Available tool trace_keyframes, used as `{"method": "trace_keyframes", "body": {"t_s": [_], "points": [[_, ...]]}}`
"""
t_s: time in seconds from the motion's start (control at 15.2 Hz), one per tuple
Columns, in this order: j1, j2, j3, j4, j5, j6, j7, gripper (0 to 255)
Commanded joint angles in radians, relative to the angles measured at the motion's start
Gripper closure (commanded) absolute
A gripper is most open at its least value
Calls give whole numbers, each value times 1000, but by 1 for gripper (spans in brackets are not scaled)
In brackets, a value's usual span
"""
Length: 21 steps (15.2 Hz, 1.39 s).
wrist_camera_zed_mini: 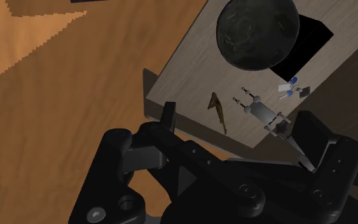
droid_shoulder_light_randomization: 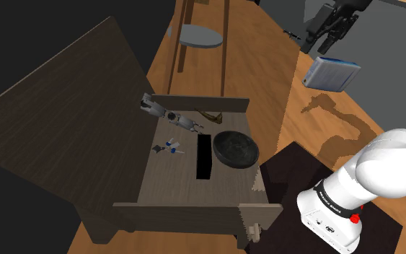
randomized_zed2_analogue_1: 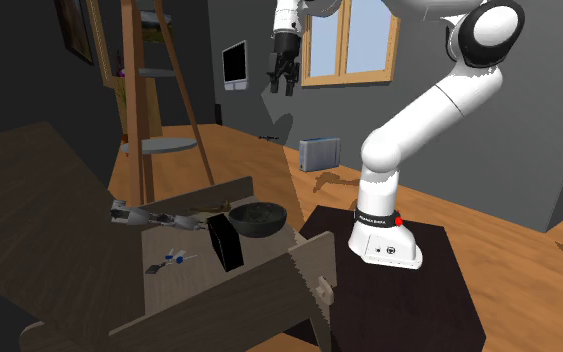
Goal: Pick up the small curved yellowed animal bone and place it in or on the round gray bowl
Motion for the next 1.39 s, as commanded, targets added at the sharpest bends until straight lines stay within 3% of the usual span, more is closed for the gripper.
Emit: {"method": "trace_keyframes", "body": {"t_s": [0.0,0.66,1.32], "points": [[0,0,0,0,0,0,0,0],[35,235,-68,-115,55,300,-161,0],[89,582,-119,-82,170,545,-357,0]]}}
